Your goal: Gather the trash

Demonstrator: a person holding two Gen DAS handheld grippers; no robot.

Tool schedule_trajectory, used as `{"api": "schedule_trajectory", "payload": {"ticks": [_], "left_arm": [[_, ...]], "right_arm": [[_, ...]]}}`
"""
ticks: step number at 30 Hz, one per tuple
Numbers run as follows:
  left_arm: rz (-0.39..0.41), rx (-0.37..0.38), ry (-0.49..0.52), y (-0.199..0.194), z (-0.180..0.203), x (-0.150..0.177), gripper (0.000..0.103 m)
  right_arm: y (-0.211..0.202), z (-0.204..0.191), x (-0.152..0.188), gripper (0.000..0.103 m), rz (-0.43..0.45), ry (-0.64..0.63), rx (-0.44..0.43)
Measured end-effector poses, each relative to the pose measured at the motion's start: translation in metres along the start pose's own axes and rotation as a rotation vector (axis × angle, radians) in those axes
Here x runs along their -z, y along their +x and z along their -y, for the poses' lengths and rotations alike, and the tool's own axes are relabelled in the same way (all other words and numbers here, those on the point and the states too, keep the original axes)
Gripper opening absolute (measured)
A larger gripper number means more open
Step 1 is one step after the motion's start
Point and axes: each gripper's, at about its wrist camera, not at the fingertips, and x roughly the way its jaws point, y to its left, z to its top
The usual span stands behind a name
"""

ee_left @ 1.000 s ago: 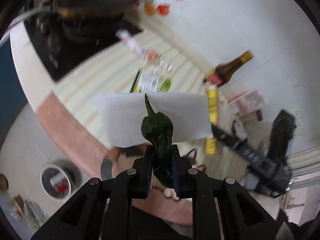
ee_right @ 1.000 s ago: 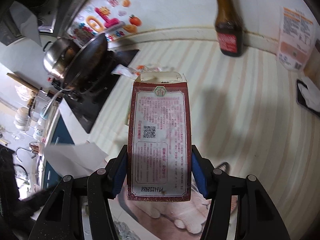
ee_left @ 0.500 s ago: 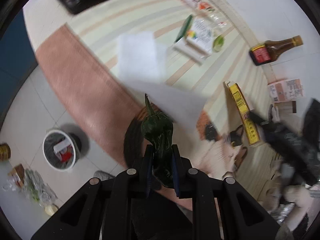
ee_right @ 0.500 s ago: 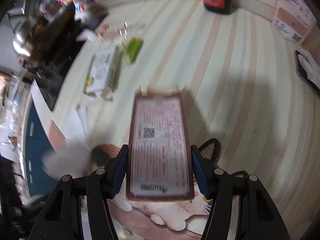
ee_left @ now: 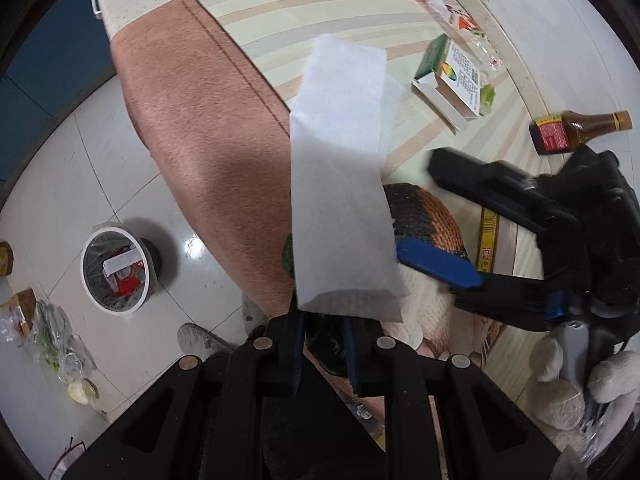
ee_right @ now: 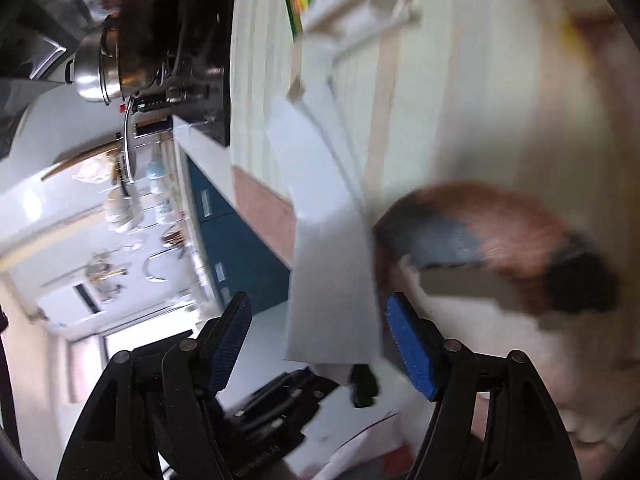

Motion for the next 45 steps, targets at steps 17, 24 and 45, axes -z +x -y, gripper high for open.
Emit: {"api": "schedule_trajectory", "payload": {"ticks": [17, 24, 45], "left_arm": [[0.042, 0.028, -0.039, -0.016, -0.028, 0.007, 0.014], [0.051, 0.026, -0.014, -0.022, -0.02, 0.006, 0.014], [0.269, -0.153, -0.212, -0.088, -0.16, 0.045, 0.014]], "right_arm": [[0.028, 0.013, 0.007, 0.064, -0.065, 0.031, 0.059], [0.065, 0.008, 0.014, 0.004, -0.092, 0.049, 0.005], [0.061, -0.126, 0.056, 0.001, 0.04, -0.352, 0.097]]}}
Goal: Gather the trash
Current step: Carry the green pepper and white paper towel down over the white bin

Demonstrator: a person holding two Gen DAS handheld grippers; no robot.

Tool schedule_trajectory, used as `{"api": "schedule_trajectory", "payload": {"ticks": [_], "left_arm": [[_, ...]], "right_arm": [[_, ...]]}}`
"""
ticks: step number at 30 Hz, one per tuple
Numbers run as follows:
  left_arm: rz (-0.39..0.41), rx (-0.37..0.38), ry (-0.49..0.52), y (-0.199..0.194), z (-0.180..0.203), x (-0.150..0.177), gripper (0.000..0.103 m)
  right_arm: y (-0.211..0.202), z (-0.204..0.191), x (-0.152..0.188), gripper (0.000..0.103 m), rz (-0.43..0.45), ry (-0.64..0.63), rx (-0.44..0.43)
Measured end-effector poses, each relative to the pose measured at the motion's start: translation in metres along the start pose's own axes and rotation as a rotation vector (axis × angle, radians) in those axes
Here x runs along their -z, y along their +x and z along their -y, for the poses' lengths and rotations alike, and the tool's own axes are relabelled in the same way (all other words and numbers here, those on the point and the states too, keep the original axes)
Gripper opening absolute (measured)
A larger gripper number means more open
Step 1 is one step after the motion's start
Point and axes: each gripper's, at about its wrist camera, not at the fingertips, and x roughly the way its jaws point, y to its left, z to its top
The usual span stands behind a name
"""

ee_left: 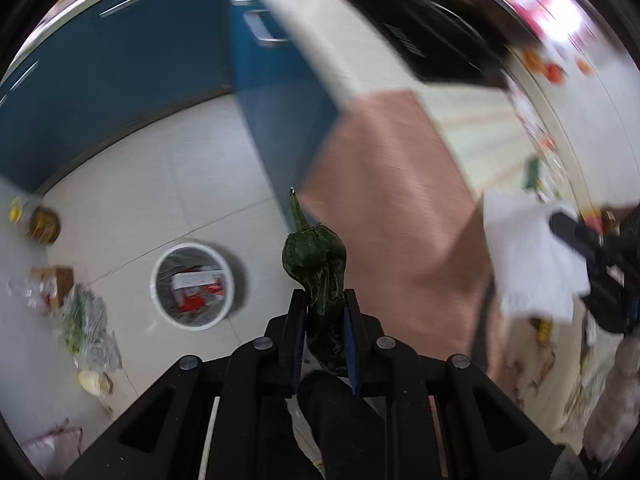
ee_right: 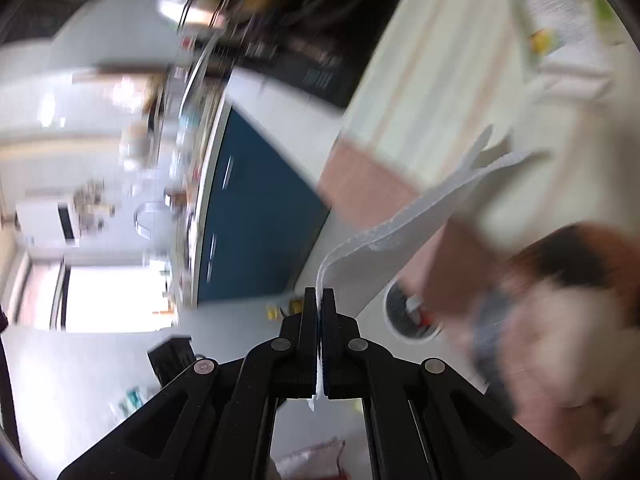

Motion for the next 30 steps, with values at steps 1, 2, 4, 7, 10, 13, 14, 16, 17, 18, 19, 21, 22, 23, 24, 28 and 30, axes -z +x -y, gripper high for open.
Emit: {"api": "schedule_trajectory", "payload": {"ticks": [1, 2, 4, 7, 10, 13, 14, 16, 17, 18, 19, 21, 22, 23, 24, 28, 30], "left_arm": [[0.008, -0.011, -0.032, -0.001, -0.018, 0.002, 0.014], [0.015, -0.025, -0.066, -0.001, -0.037, 0.005, 0.014], [0.019, -0.041, -0.131, 0.002, -0.074, 0.012, 0.014], [0.015, -0.063, -0.244, 0.015, -0.133, 0.029, 0.014], [0.005, -0.088, -0.348, 0.04, -0.195, 0.05, 0.014], [-0.01, -0.096, -0.445, 0.08, -0.251, 0.068, 0.014], [-0.016, -0.09, -0.471, 0.096, -0.269, 0.074, 0.014], [-0.029, -0.083, -0.527, 0.137, -0.308, 0.086, 0.014], [-0.036, -0.073, -0.547, 0.158, -0.324, 0.091, 0.014], [-0.045, -0.06, -0.571, 0.183, -0.341, 0.095, 0.014], [-0.054, -0.044, -0.598, 0.212, -0.357, 0.099, 0.014], [-0.072, -0.018, -0.618, 0.259, -0.38, 0.102, 0.014], [-0.086, -0.013, -0.625, 0.286, -0.391, 0.104, 0.014], [-0.102, 0.006, -0.629, 0.312, -0.401, 0.106, 0.014], [-0.114, 0.015, -0.633, 0.329, -0.405, 0.106, 0.014], [-0.177, 0.019, -0.603, 0.398, -0.414, 0.102, 0.015], [-0.205, 0.016, -0.573, 0.417, -0.412, 0.098, 0.017]], "right_arm": [[0.015, -0.005, 0.005, 0.001, -0.03, -0.015, 0.003], [0.034, -0.012, 0.011, 0.001, -0.067, -0.031, 0.005], [0.078, -0.024, 0.026, 0.001, -0.148, -0.065, 0.012], [0.14, -0.031, 0.048, 0.001, -0.246, -0.1, 0.03], [0.218, -0.024, 0.074, 0.001, -0.362, -0.122, 0.066], [0.29, 0.002, 0.096, 0.001, -0.429, -0.135, 0.107], [0.312, 0.014, 0.103, 0.001, -0.445, -0.131, 0.117], [0.363, 0.049, 0.112, 0.001, -0.476, -0.102, 0.139], [0.385, 0.066, 0.114, 0.001, -0.483, -0.085, 0.149], [0.408, 0.085, 0.116, 0.001, -0.493, -0.067, 0.157], [0.437, 0.111, 0.118, 0.001, -0.497, -0.045, 0.177], [0.483, 0.151, 0.122, 0.001, -0.5, -0.026, 0.205], [0.503, 0.168, 0.125, 0.001, -0.501, -0.023, 0.22], [0.527, 0.189, 0.127, 0.001, -0.505, -0.021, 0.237], [0.544, 0.206, 0.127, 0.001, -0.505, -0.022, 0.264], [0.6, 0.255, 0.123, 0.001, -0.529, -0.054, 0.342], [0.617, 0.261, 0.121, 0.002, -0.558, -0.101, 0.373]]}}
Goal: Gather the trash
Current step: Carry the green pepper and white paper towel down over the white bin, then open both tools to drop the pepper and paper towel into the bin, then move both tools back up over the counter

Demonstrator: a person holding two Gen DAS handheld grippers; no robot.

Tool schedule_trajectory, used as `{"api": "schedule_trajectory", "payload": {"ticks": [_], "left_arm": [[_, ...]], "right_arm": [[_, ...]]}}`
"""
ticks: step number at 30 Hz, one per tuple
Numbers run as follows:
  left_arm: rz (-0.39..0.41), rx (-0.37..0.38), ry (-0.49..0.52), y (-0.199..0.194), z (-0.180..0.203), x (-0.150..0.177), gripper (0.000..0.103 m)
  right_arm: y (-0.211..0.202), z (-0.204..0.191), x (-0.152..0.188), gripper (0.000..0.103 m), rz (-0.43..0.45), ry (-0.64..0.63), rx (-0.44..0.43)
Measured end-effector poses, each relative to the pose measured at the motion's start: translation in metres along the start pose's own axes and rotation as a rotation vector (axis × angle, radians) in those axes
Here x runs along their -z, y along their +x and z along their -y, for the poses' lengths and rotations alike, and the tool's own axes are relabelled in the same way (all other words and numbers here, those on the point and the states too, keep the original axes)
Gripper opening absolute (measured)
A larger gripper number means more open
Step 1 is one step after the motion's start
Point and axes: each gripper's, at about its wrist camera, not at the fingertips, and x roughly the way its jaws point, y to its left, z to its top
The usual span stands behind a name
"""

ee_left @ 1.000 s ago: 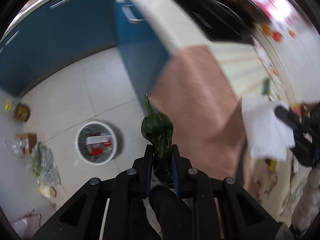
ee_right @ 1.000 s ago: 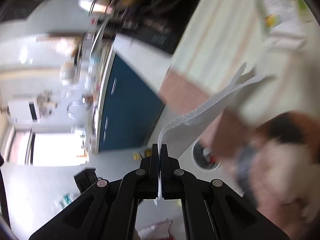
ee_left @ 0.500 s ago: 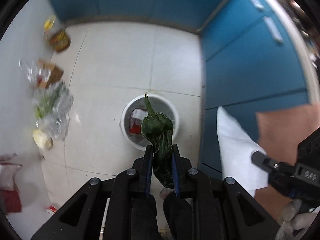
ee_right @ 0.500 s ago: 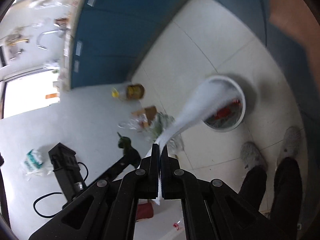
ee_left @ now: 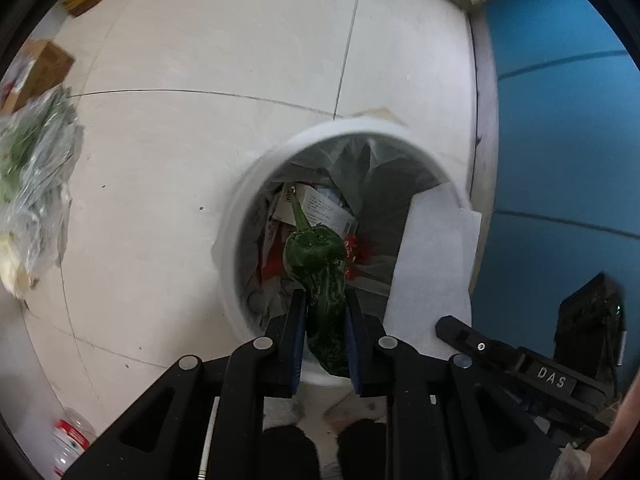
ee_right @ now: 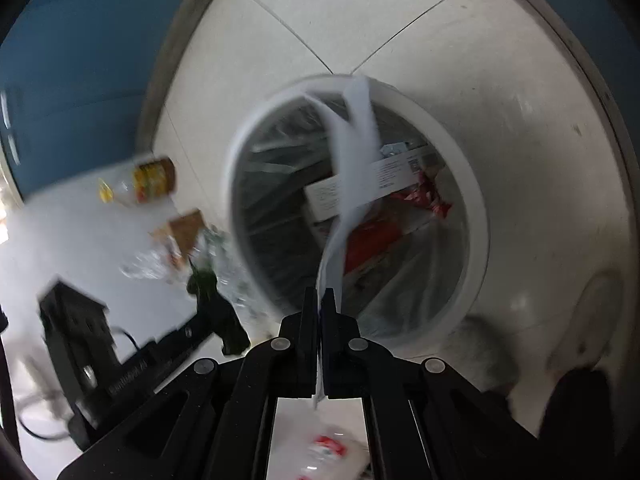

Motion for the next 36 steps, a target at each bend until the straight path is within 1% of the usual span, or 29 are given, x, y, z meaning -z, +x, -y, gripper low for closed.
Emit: {"api": "schedule_trajectory", "payload": {"ticks": [1, 2, 3, 4, 5, 6, 7, 8, 9, 10, 11, 12, 13, 14, 15, 16, 17, 18, 19, 22, 25, 28, 30, 32, 36], "left_arm": [[-0.002, -0.016, 0.013, 0.003, 0.002, -0.002, 0.017], [0.004, -0.049, 0.03, 0.002, 0.004, -0.002, 0.018], [0.008, -0.078, 0.038, 0.0, 0.008, -0.002, 0.025], [0.017, -0.106, 0.042, -0.006, 0.01, -0.001, 0.032], [0.034, -0.112, 0.041, -0.014, 0.01, 0.0, 0.053], [0.046, -0.12, 0.039, -0.021, 0.01, 0.001, 0.073], [0.061, -0.13, 0.036, -0.031, 0.011, 0.002, 0.081], [0.075, -0.136, 0.035, -0.04, 0.011, 0.002, 0.09], [0.097, -0.15, 0.031, -0.053, 0.012, 0.003, 0.094], [0.116, -0.168, 0.028, -0.061, 0.013, 0.004, 0.096], [0.137, -0.19, 0.027, -0.076, 0.015, 0.006, 0.099], [0.162, -0.214, 0.03, -0.094, 0.017, 0.01, 0.099], [0.181, -0.232, 0.032, -0.111, 0.019, 0.015, 0.099], [0.204, -0.25, 0.035, -0.132, 0.022, 0.021, 0.099], [0.218, -0.261, 0.037, -0.145, 0.027, 0.025, 0.099], [0.239, -0.274, 0.044, -0.166, 0.032, 0.034, 0.099], [0.258, -0.292, 0.053, -0.186, 0.038, 0.043, 0.099], [0.274, -0.312, 0.059, -0.202, 0.043, 0.049, 0.099], [0.291, -0.331, 0.066, -0.22, 0.05, 0.06, 0.099], [0.346, -0.35, 0.074, -0.276, 0.068, 0.088, 0.099], [0.388, -0.366, 0.042, -0.321, 0.081, 0.112, 0.099], [0.438, -0.365, 0.026, -0.366, 0.093, 0.134, 0.099], [0.47, -0.373, 0.032, -0.393, 0.103, 0.147, 0.099], [0.492, -0.365, 0.04, -0.42, 0.115, 0.161, 0.099], [0.515, -0.354, 0.078, -0.457, 0.137, 0.189, 0.099]], "right_arm": [[0.005, 0.002, -0.004, 0.003, -0.013, -0.019, 0.042], [0.007, 0.002, -0.007, 0.006, -0.021, -0.032, 0.07], [0.005, 0.002, -0.008, 0.01, -0.021, -0.041, 0.087], [0.002, 0.001, -0.008, 0.033, -0.018, -0.048, 0.101], [-0.001, 0.002, -0.008, 0.057, -0.015, -0.054, 0.11], [-0.008, 0.001, -0.007, 0.065, -0.005, -0.057, 0.112], [-0.014, 0.0, -0.005, 0.07, 0.014, -0.064, 0.126], [-0.022, -0.004, -0.002, 0.07, 0.016, -0.067, 0.132], [-0.028, -0.008, -0.001, 0.07, 0.021, -0.073, 0.142], [-0.038, -0.016, 0.004, 0.07, 0.036, -0.096, 0.166], [-0.044, -0.023, 0.008, 0.075, 0.046, -0.125, 0.195], [-0.058, -0.038, 0.016, 0.081, 0.066, -0.172, 0.243], [-0.072, -0.049, 0.023, 0.094, 0.091, -0.215, 0.284], [-0.088, -0.061, 0.032, 0.1, 0.112, -0.259, 0.327], [-0.104, -0.074, 0.043, 0.1, 0.138, -0.308, 0.378], [-0.121, -0.09, 0.056, 0.1, 0.172, -0.367, 0.427], [-0.134, -0.102, 0.066, 0.103, 0.195, -0.415, 0.47], [-0.15, -0.115, 0.077, 0.103, 0.22, -0.462, 0.517], [-0.167, -0.126, 0.089, 0.103, 0.241, -0.501, 0.547], [-0.222, -0.164, 0.129, 0.103, 0.288, -0.578, 0.58], [-0.27, -0.195, 0.162, 0.103, 0.334, -0.614, 0.553], [-0.322, -0.223, 0.196, 0.103, 0.386, -0.655, 0.523], [-0.346, -0.237, 0.216, 0.103, 0.411, -0.677, 0.503], [-0.375, -0.251, 0.236, 0.103, 0.438, -0.694, 0.485], [-0.428, -0.269, 0.272, 0.103, 0.473, -0.711, 0.458]]}}
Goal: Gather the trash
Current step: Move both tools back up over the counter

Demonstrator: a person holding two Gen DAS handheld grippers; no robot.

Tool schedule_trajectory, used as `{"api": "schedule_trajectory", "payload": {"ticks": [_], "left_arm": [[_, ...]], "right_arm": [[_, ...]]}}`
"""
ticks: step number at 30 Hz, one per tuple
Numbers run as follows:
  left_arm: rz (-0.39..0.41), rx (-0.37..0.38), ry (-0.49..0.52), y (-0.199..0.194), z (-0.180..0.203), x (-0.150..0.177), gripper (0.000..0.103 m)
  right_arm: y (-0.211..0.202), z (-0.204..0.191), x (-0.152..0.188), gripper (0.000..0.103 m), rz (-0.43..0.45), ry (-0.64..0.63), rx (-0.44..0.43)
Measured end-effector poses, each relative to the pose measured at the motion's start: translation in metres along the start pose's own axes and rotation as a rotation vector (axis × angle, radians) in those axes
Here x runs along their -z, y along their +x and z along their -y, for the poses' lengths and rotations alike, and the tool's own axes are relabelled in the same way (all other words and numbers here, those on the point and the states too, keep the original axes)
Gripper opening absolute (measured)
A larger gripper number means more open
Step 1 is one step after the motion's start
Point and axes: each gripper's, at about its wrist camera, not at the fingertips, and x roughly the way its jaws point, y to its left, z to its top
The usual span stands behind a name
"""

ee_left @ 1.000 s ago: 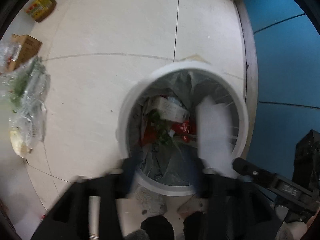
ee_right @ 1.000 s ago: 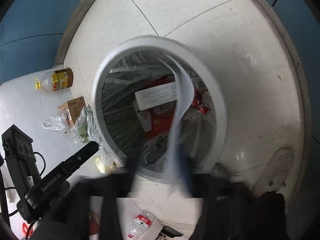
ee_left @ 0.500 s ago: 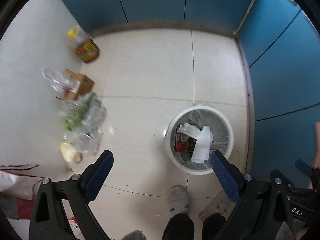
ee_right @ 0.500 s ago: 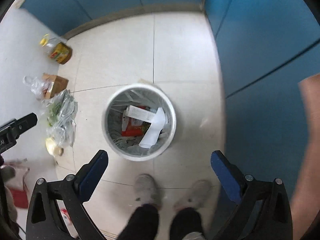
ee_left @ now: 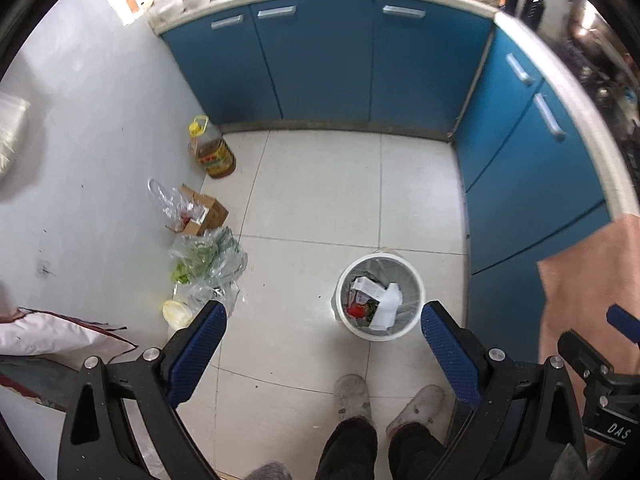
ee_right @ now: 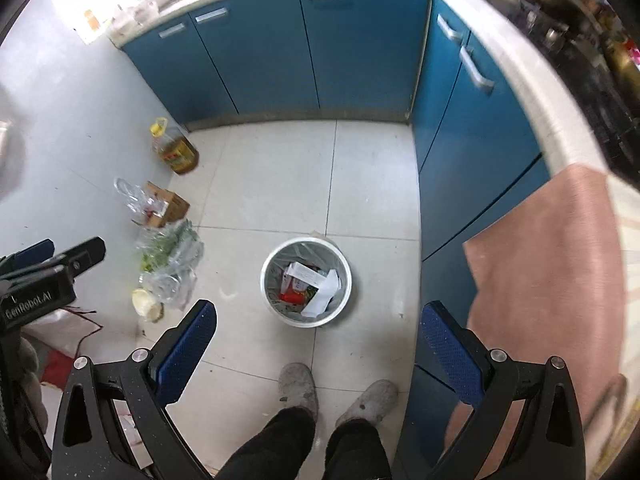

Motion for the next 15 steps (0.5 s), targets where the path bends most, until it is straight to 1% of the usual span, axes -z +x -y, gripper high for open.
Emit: {"api": "schedule_trajectory", "payload": {"ticks": [3, 6, 7, 8, 11, 13, 15], "left_arm": [[0.015, 0.026, 0.022, -0.036, 0.008, 0.005, 0.099], [0.027, 0.045, 0.034, -0.064, 0.014, 0.011, 0.099], [0.032, 0.036, 0.044, -0.074, 0.017, 0.013, 0.099], [0.048, 0.01, 0.054, -0.084, 0.019, 0.014, 0.099], [0.126, -0.048, 0.076, -0.11, 0.028, 0.016, 0.099], [0.164, -0.05, 0.088, -0.12, 0.036, 0.014, 0.099], [0.194, -0.026, 0.098, -0.126, 0.048, 0.007, 0.099]], "right_arm": [[-0.038, -0.001, 0.003, 0.103, 0.028, 0.004, -0.015], [-0.077, 0.004, 0.005, 0.103, 0.064, 0.015, -0.033], [-0.092, 0.008, 0.007, 0.103, 0.082, 0.025, -0.043], [-0.1, 0.008, 0.008, 0.103, 0.094, 0.031, -0.047], [-0.127, 0.021, 0.014, 0.103, 0.141, 0.075, -0.073], [-0.145, 0.035, 0.018, 0.103, 0.189, 0.126, -0.095], [-0.163, 0.057, 0.024, 0.103, 0.248, 0.204, -0.113]]}}
